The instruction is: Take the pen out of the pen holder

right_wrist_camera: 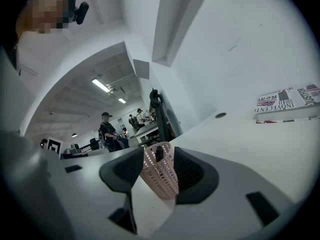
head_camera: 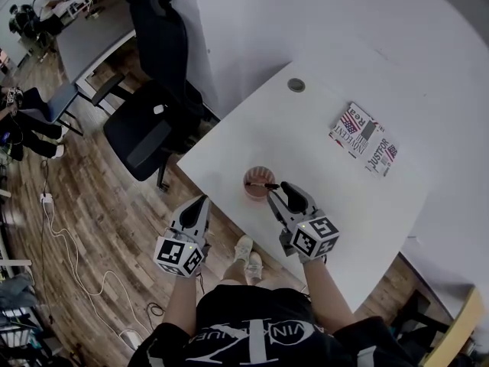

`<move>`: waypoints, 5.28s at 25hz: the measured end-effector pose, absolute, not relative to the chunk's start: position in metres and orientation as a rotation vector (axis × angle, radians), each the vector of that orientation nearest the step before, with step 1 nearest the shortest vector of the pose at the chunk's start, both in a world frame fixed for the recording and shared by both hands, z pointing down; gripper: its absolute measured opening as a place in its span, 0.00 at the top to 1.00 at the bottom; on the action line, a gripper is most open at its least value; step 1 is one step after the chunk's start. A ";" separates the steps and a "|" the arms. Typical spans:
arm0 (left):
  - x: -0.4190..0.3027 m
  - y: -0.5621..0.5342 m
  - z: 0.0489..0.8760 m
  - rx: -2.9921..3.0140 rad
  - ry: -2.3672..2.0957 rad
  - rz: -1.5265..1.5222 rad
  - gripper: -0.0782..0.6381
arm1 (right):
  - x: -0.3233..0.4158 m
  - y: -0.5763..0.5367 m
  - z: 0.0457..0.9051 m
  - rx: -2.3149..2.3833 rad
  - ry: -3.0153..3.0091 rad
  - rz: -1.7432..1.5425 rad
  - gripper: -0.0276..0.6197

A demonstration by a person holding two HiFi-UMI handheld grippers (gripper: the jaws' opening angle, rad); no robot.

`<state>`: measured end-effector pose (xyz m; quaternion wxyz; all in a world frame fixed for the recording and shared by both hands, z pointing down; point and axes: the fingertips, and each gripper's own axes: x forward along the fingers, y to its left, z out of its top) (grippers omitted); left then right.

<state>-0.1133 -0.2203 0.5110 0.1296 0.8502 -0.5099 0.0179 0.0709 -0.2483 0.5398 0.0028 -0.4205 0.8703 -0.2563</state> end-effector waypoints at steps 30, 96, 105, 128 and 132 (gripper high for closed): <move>-0.117 -0.227 0.539 2.429 -1.417 0.072 0.87 | 0.067 -0.257 0.543 -1.556 2.804 -0.608 0.85; -0.109 -0.223 0.473 2.539 -1.498 -0.016 0.87 | 0.132 -0.243 0.434 -1.573 2.635 -0.320 0.87; -0.127 -0.224 0.469 2.522 -1.559 -0.015 0.87 | 0.152 -0.241 0.437 -1.659 2.631 -0.279 0.87; -0.170 -0.213 0.467 2.442 -1.693 -0.023 0.87 | 0.177 -0.226 0.465 -1.748 2.677 -0.307 0.87; -0.173 -0.212 0.468 2.435 -1.702 -0.023 0.87 | 0.180 -0.224 0.471 -1.763 2.681 -0.315 0.87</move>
